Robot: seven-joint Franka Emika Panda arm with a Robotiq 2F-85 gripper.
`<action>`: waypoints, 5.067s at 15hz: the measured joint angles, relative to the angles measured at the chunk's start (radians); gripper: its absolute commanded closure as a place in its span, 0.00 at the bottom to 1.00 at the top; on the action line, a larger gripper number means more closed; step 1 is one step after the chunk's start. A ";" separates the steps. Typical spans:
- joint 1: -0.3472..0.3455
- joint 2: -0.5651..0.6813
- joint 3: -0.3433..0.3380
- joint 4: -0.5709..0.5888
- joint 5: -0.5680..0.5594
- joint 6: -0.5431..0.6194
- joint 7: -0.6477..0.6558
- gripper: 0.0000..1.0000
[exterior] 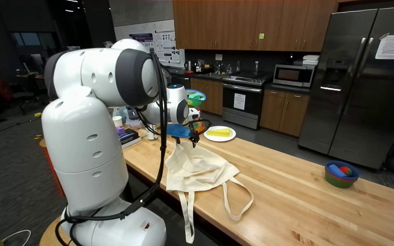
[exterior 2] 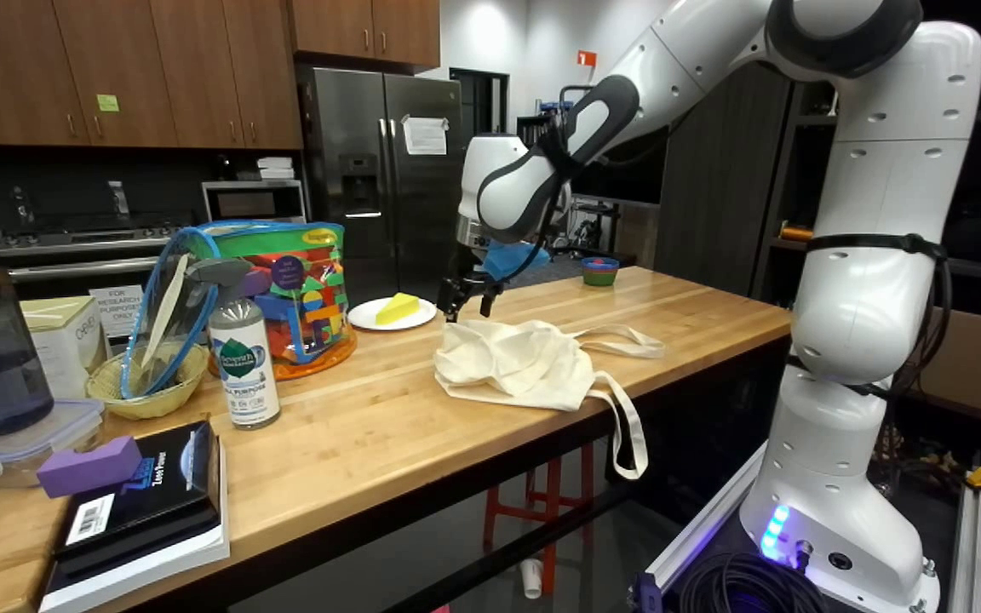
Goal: Unfold the bag
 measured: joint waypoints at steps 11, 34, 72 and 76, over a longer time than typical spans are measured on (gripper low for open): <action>0.073 -0.007 0.077 -0.013 -0.264 -0.001 0.132 0.00; 0.267 -0.088 0.346 0.061 -0.384 -0.252 0.855 0.00; 0.192 0.060 0.200 0.173 -0.287 -0.333 0.502 0.99; 0.149 0.054 0.157 0.222 -0.076 -0.343 0.301 0.99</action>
